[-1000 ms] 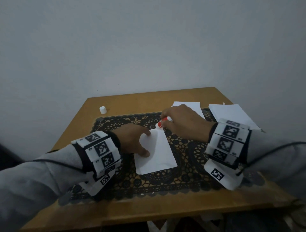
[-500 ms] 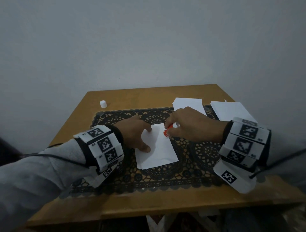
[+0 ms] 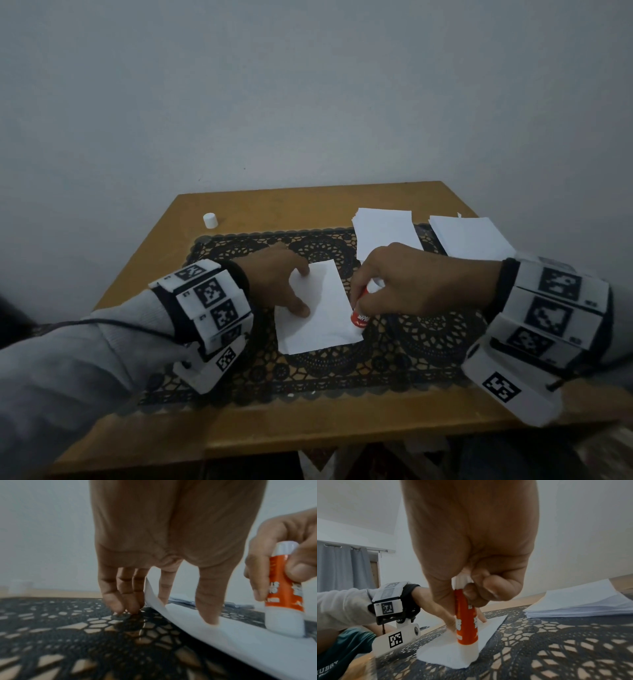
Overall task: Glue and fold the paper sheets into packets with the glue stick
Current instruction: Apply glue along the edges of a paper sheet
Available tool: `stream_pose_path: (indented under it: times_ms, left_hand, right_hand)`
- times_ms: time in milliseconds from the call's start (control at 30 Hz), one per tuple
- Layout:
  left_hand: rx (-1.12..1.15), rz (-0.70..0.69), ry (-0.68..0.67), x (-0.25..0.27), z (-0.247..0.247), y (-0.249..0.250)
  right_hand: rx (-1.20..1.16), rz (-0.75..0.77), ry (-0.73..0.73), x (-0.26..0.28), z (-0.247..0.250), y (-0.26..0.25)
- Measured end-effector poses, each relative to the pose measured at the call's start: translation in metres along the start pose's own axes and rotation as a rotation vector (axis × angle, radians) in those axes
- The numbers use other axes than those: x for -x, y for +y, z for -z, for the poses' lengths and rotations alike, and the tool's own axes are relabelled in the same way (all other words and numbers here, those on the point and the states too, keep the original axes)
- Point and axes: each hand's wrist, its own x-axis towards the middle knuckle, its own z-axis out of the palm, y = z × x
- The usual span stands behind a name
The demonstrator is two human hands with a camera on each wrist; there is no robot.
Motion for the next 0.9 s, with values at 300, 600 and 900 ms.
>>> stream_pose_path:
  times_ms: [300, 600, 900]
  left_hand:
    - [0.455, -0.155, 0.150, -0.005, 0.027, -0.016]
    - [0.573, -0.200, -0.160, 0.014, 0.020, -0.013]
    - [0.496, -0.071, 0.041, 0.005, 0.000, -0.019]
  right_hand:
    - [-0.017, -0.036, 0.037, 0.011, 0.007, 0.010]
    - [-0.031, -0.122, 0.286, 0.007, 0.019, 0.041]
    - [-0.061, -0.149, 0.439, 0.000, 0.012, 0.041]
